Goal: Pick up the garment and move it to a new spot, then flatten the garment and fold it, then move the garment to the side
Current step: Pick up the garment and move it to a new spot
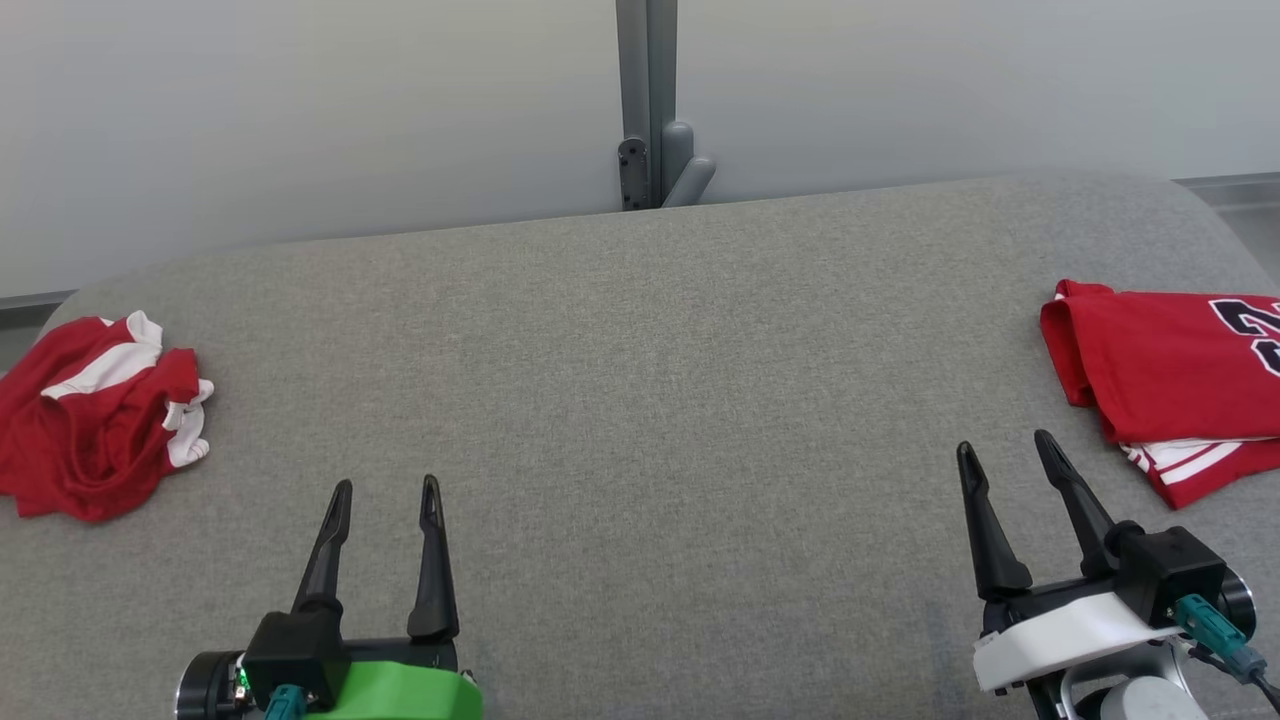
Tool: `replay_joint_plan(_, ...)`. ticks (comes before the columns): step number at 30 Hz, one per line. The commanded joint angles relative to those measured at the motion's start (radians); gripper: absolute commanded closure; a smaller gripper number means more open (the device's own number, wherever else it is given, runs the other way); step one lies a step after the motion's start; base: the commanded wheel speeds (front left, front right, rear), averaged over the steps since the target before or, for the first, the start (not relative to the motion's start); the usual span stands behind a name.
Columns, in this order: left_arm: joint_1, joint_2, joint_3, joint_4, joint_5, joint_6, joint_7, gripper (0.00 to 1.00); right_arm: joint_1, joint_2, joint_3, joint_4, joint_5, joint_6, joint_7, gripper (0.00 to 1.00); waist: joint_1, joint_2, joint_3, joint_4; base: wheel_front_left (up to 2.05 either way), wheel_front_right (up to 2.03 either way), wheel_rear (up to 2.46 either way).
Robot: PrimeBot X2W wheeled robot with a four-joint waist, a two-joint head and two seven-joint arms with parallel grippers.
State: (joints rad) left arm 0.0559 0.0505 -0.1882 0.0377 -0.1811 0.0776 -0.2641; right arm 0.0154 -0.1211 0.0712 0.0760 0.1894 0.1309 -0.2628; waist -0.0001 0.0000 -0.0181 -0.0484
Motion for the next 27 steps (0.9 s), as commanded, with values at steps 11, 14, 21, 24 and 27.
replay_joint_plan(11,0.022,0.0,0.006,0.007,0.016,-0.004,0.001,0.0,0.018,0.011,-0.014,0.001,-0.01,0.0,-0.003,0.0,0.0001,0.0,0.002,0.001,0.0,0.0,0.0)
replay_joint_plan(14,0.023,0.0,0.005,0.008,0.019,-0.002,0.001,0.0,0.017,0.012,-0.015,0.005,-0.013,0.0,-0.003,0.0,0.0001,0.0,0.001,0.001,0.0,0.0,0.0)
replay_joint_plan(21,0.022,0.0,0.001,0.013,0.012,0.001,0.001,0.0,0.017,0.014,-0.014,0.011,-0.01,0.0,-0.003,0.0,0.0001,0.0,-0.002,0.006,0.0,0.0,0.0)
replay_joint_plan(24,0.018,0.0,-0.003,0.016,0.011,0.0,0.001,0.0,0.014,0.019,-0.017,0.01,-0.002,0.0,-0.003,0.0,0.0001,0.0,-0.002,0.014,0.0,0.0,0.0)
replay_joint_plan(27,0.015,0.0,-0.005,0.017,0.022,-0.005,0.001,0.0,0.018,0.025,-0.021,0.007,0.0,0.0,-0.003,0.0,0.0001,0.0,-0.001,0.031,0.0,0.0,0.0)
